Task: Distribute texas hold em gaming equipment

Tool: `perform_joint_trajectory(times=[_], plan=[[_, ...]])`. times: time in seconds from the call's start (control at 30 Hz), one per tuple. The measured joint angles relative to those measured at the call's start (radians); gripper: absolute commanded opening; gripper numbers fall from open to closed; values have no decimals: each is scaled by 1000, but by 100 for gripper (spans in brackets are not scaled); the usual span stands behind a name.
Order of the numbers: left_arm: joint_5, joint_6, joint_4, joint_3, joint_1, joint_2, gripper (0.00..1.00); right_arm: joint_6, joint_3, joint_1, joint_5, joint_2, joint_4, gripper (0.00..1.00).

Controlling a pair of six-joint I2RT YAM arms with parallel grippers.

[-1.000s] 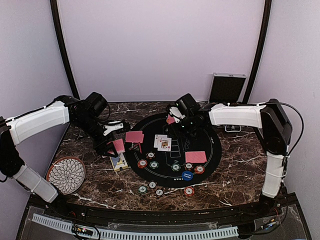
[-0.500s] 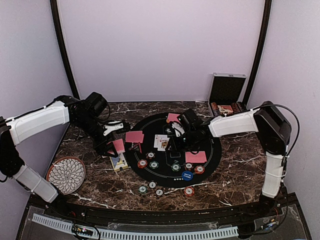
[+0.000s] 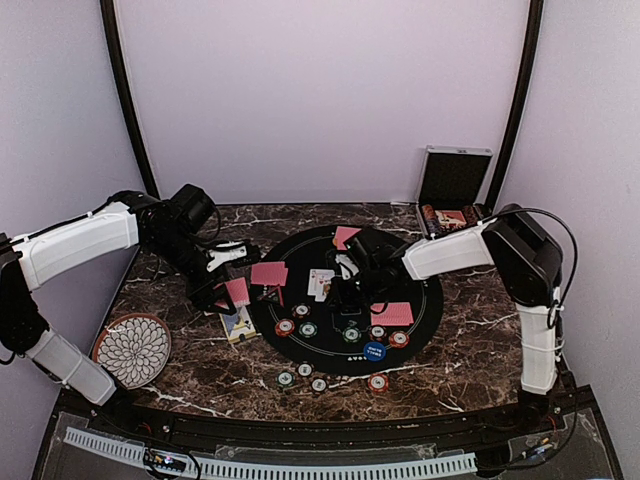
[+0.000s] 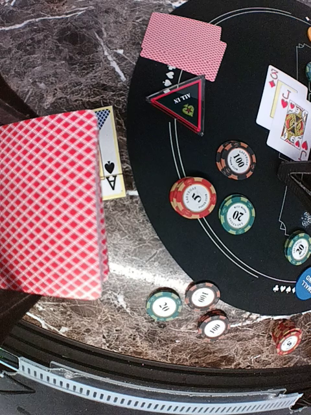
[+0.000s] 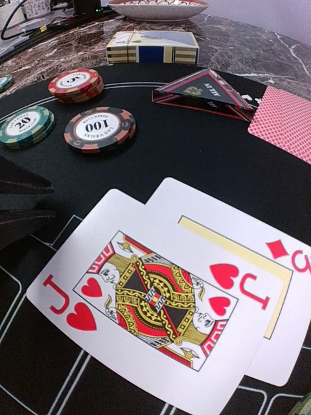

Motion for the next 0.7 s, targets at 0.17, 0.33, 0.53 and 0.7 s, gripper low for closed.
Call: perform_joint_trajectory(times=[0.17,0.33,0.53,0.7], plan=[[0,0,0,0,0,0,0,3,15,-10,19,9,-3,8],[0,0,0,0,0,-3,0,4,23,-26,39,9,-8,7],[0,0,0,0,0,-10,0,15,24,-39,50,11,-7,5],[0,0,0,0,0,-13,0,29,36,-40,46,24,2,5]])
